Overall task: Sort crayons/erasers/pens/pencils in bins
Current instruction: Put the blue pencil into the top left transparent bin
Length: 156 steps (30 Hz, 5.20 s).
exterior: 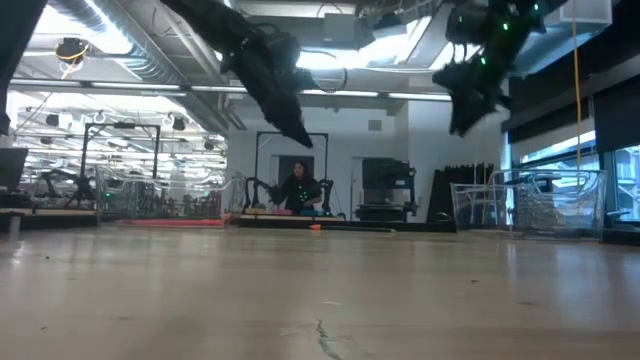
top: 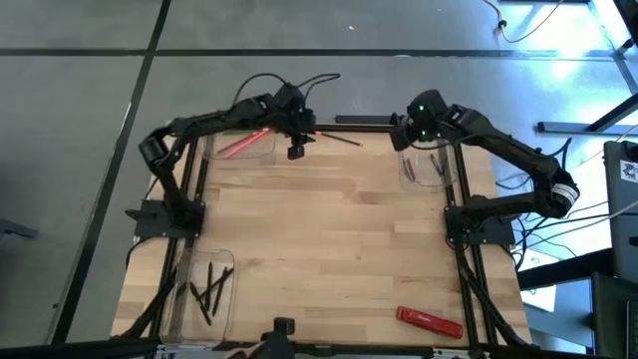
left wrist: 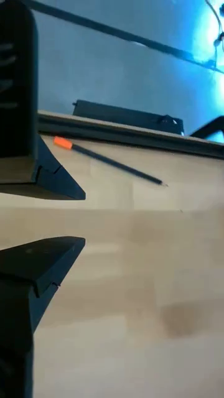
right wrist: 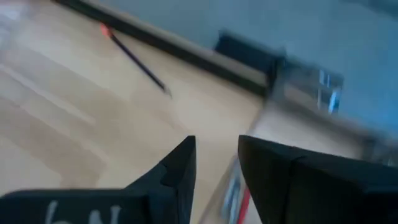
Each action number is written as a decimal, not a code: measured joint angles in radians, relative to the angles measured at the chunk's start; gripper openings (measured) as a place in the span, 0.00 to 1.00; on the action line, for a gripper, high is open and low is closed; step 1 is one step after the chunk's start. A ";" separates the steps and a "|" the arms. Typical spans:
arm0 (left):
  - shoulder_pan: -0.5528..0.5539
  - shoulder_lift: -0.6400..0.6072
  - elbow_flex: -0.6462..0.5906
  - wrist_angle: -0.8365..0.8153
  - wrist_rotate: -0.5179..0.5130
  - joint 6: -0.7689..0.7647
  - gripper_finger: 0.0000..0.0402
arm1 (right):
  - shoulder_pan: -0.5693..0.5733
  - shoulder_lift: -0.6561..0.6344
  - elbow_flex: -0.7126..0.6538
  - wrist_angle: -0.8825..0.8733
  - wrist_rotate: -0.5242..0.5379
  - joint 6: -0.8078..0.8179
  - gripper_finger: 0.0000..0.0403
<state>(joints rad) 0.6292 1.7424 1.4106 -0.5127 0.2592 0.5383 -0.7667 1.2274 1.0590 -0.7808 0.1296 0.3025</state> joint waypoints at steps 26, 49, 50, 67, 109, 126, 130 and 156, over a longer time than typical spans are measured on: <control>-0.010 0.051 0.000 -0.079 -0.006 -0.146 0.24 | 0.102 0.493 0.150 0.415 -0.281 -0.499 0.30; -0.028 0.005 0.000 -0.115 -0.013 -0.144 0.24 | 0.051 0.968 0.699 -0.140 -0.202 -0.495 0.30; -0.028 0.005 0.000 -0.115 -0.013 -0.144 0.24 | 0.052 0.976 0.699 -0.130 -0.202 -0.495 0.30; -0.028 0.005 0.000 -0.116 -0.012 -0.143 0.24 | 0.052 1.042 0.700 -0.082 -0.173 -0.521 0.30; -0.027 0.005 0.000 -0.153 -0.015 -0.109 0.24 | 0.117 1.005 0.694 -0.162 -0.210 -0.509 0.05; -0.027 0.005 0.000 -0.265 -0.013 -0.004 0.24 | 0.257 0.958 0.697 -0.221 -0.203 -0.494 0.01; -0.027 0.006 -0.013 -0.283 -0.011 -0.003 0.24 | 0.264 0.937 0.699 -0.212 -0.202 -0.490 0.01; -0.016 0.131 -0.152 0.147 -0.040 0.022 0.24 | 0.286 0.714 0.701 -0.228 -0.201 -0.430 0.01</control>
<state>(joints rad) 0.6135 1.8735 1.2585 -0.3654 0.2195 0.5600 -0.4804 1.9418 1.7596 -1.0084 -0.0719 -0.1279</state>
